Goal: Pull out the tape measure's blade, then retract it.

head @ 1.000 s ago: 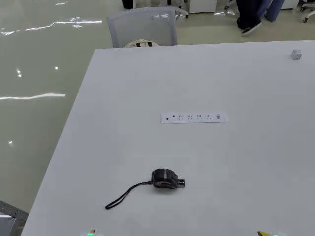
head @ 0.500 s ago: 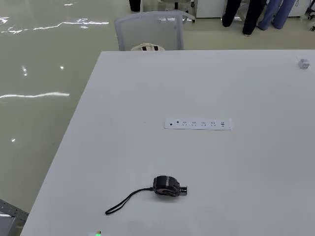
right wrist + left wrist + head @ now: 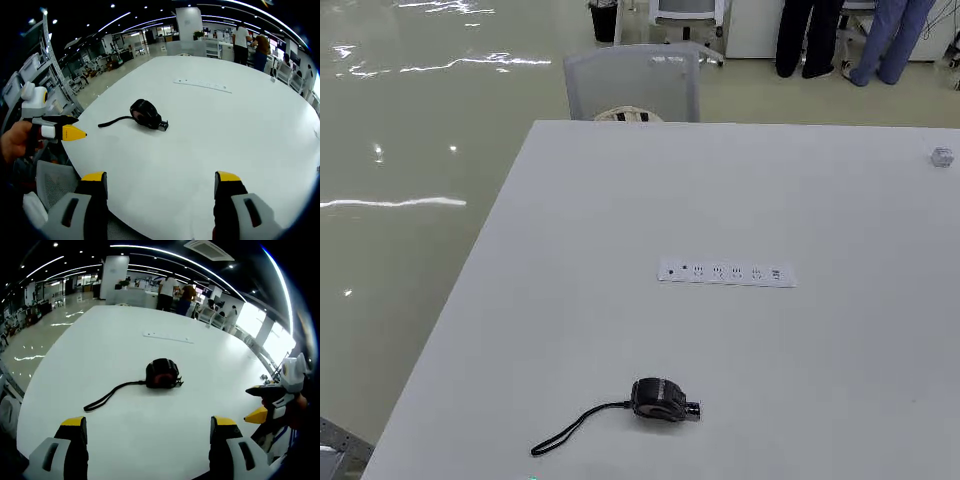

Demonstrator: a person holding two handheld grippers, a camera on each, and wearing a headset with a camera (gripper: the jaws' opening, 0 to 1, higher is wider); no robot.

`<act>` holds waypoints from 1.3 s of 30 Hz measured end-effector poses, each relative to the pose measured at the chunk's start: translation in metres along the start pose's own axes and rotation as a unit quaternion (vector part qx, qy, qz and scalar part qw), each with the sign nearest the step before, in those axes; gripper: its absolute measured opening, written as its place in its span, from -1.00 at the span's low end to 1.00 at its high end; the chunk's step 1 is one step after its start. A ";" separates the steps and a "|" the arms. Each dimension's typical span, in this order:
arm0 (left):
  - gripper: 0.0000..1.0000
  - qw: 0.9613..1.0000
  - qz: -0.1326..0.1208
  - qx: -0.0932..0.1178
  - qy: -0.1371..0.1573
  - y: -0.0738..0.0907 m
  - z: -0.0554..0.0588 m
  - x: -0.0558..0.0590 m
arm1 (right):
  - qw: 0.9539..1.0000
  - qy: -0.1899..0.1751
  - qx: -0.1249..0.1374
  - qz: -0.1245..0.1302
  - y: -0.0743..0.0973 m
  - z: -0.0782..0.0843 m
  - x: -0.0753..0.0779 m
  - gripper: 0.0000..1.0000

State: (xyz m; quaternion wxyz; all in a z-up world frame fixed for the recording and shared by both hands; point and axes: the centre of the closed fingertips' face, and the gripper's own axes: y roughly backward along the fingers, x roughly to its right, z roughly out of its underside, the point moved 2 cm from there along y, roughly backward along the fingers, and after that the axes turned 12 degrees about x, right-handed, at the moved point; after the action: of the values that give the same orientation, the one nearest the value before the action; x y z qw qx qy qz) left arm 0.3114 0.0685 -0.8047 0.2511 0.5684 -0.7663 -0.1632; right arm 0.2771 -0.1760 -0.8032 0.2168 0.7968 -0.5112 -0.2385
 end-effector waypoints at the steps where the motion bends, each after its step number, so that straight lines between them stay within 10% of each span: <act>1: 0.99 1.000 0.001 0.000 -0.001 -0.003 -0.001 0.000 | 1.000 0.002 -0.002 -0.002 -0.003 0.000 0.000 0.81; 39: 0.92 0.996 0.080 0.005 -0.047 -0.073 -0.021 0.022 | 0.992 0.100 -0.024 -0.066 -0.079 -0.014 0.013 0.53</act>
State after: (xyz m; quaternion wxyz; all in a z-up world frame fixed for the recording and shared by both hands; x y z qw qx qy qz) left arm 0.3760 0.0267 -0.8226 0.2241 0.4977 -0.8214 -0.1656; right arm 0.3464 -0.1568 -0.8403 0.2699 0.8432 -0.4270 -0.1837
